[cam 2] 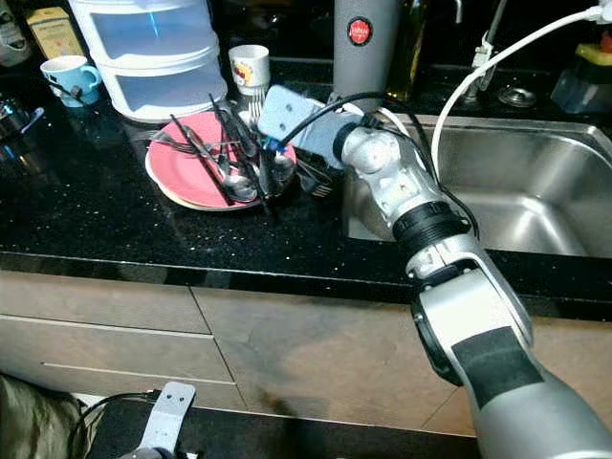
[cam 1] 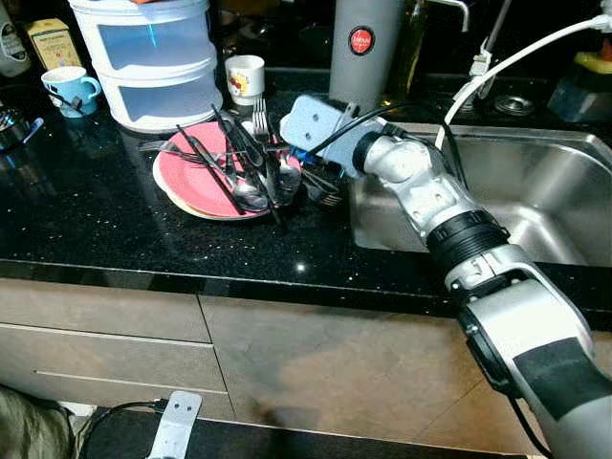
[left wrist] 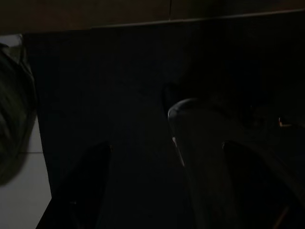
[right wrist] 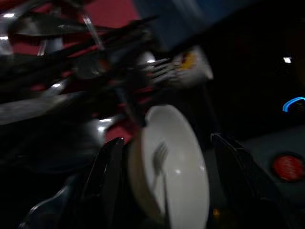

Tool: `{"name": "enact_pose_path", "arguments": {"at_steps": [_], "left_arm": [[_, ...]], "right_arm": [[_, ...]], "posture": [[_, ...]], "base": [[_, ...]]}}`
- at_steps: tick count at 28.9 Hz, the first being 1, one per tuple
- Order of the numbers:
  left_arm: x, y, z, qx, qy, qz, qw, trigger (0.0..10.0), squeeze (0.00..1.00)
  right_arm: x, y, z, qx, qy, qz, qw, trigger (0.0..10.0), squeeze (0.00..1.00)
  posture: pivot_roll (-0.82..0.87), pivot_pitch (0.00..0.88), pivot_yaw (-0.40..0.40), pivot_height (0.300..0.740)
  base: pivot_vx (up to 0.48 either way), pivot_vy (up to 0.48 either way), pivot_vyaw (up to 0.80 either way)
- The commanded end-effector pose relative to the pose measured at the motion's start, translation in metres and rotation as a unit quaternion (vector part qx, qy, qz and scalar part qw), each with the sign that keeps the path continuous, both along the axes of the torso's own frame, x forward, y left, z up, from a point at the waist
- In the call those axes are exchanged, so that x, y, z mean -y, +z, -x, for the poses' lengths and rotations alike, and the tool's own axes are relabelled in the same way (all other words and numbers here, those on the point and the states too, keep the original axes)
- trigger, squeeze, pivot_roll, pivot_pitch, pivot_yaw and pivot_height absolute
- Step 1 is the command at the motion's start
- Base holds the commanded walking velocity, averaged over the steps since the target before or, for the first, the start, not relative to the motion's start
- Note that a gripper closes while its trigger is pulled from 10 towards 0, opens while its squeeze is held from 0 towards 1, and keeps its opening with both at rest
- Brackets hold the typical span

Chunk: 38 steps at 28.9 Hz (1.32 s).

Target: Kitchen organization

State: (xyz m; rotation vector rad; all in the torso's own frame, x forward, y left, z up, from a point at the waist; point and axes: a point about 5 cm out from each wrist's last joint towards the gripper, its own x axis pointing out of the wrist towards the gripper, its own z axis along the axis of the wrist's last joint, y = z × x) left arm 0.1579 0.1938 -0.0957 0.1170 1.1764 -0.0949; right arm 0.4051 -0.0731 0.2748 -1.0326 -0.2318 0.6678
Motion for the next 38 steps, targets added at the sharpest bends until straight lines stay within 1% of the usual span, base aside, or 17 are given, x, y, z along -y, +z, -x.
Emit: {"name": "enact_pose_path", "arguments": {"at_steps": [1,4,7,9,13,15,16,18,19,22,27,29,32,33,34,35,38], "left_arm": [[0.004,-0.001,0.002,-0.003,-0.005,0.002,1.000,10.0,0.00],[0.005,-0.002,0.003,-0.003,-0.003,0.004,1.000,10.0,0.00],[0.005,-0.002,0.003,0.000,0.005,0.009,1.000,10.0,0.00],[0.006,-0.002,0.003,0.000,0.006,0.010,1.000,10.0,0.00],[0.006,-0.002,0.003,0.000,0.005,0.011,1.000,10.0,0.00],[0.007,-0.002,0.003,-0.001,0.003,0.011,1.000,10.0,0.00],[0.007,-0.002,0.003,-0.001,0.003,0.011,1.000,10.0,0.00],[0.007,-0.002,0.003,-0.002,0.002,0.011,1.000,10.0,0.00],[0.007,-0.002,0.003,-0.002,0.002,0.011,1.000,10.0,0.00],[0.007,-0.002,0.004,-0.003,0.001,0.011,1.000,10.0,0.00],[0.008,-0.003,0.004,-0.003,0.001,0.011,1.000,10.0,0.00],[0.008,-0.003,0.004,-0.003,0.001,0.011,1.000,10.0,0.00],[0.008,-0.003,0.004,-0.003,0.001,0.011,1.000,10.0,0.00],[0.008,-0.003,0.004,-0.003,0.002,0.011,1.000,10.0,0.00],[0.008,-0.003,0.004,-0.003,0.002,0.012,1.000,10.0,0.00],[0.008,-0.003,0.004,-0.003,0.002,0.012,1.000,10.0,0.00],[0.008,-0.003,0.005,-0.003,0.002,0.012,1.000,10.0,0.00]], "right_arm": [[-0.004,0.003,0.001,-0.009,0.015,0.024,1.000,10.0,0.00],[-0.002,0.004,-0.001,-0.011,0.011,0.036,0.999,10.0,0.00],[0.003,0.005,-0.003,-0.014,-0.004,0.068,0.998,10.0,0.00],[0.007,0.006,-0.005,-0.017,-0.019,0.077,0.997,10.0,0.00],[0.010,0.006,-0.007,-0.021,-0.030,0.091,0.995,10.0,0.00],[0.016,0.002,-0.009,-0.034,-0.044,0.111,0.992,10.0,0.00],[0.016,0.002,-0.009,-0.034,-0.044,0.111,0.992,10.0,0.00],[0.024,0.000,-0.011,-0.040,-0.065,0.122,0.990,10.0,0.00],[0.024,0.000,-0.011,-0.040,-0.065,0.122,0.990,10.0,0.00],[0.029,0.002,-0.014,-0.030,-0.093,0.123,0.988,10.0,0.00],[0.031,0.005,-0.016,-0.016,-0.112,0.122,0.986,10.0,0.00],[0.032,0.008,-0.017,0.000,-0.124,0.129,0.984,10.0,0.00],[0.032,0.010,-0.017,0.007,-0.128,0.133,0.983,10.0,0.00],[0.033,0.011,-0.018,0.011,-0.132,0.137,0.982,4.5,0.00],[0.033,0.011,-0.018,0.013,-0.134,0.138,0.981,2.4,0.00],[0.033,0.011,-0.018,0.014,-0.135,0.139,0.981,0.0,0.00],[0.033,0.012,-0.018,0.020,-0.136,0.145,0.980,0.0,0.00]], "posture": [[-0.01,0.027,-0.031,0.740],[-0.01,0.030,-0.034,0.740],[-0.01,0.042,-0.035,0.740],[-0.01,0.045,-0.036,0.740],[-0.01,0.051,-0.038,0.740],[-0.01,0.059,-0.042,0.740],[-0.01,0.059,-0.042,0.740],[-0.01,0.063,-0.043,0.740],[-0.01,0.063,-0.043,0.740],[-0.01,0.067,-0.045,0.740],[-0.01,0.070,-0.045,0.740],[-0.01,0.073,-0.046,0.740],[-0.01,0.073,-0.046,0.740],[0.00,0.073,-0.048,0.740],[0.00,0.075,-0.049,0.740],[0.00,0.075,-0.049,0.740],[0.00,0.076,-0.048,0.740]], "base": [[0.000,0.000,0.00],[0.000,0.000,0.00],[0.000,0.000,0.00],[0.000,0.000,0.00],[0.000,0.000,0.00],[0.000,0.000,0.00],[0.000,0.000,0.00],[0.000,0.000,0.00],[0.000,0.000,0.00],[0.000,0.000,0.00],[0.000,0.000,0.00],[0.000,0.000,0.00],[0.000,0.000,0.00],[0.000,0.000,0.00],[0.000,0.000,0.00],[0.000,0.000,0.00],[0.000,0.000,0.00]]}}
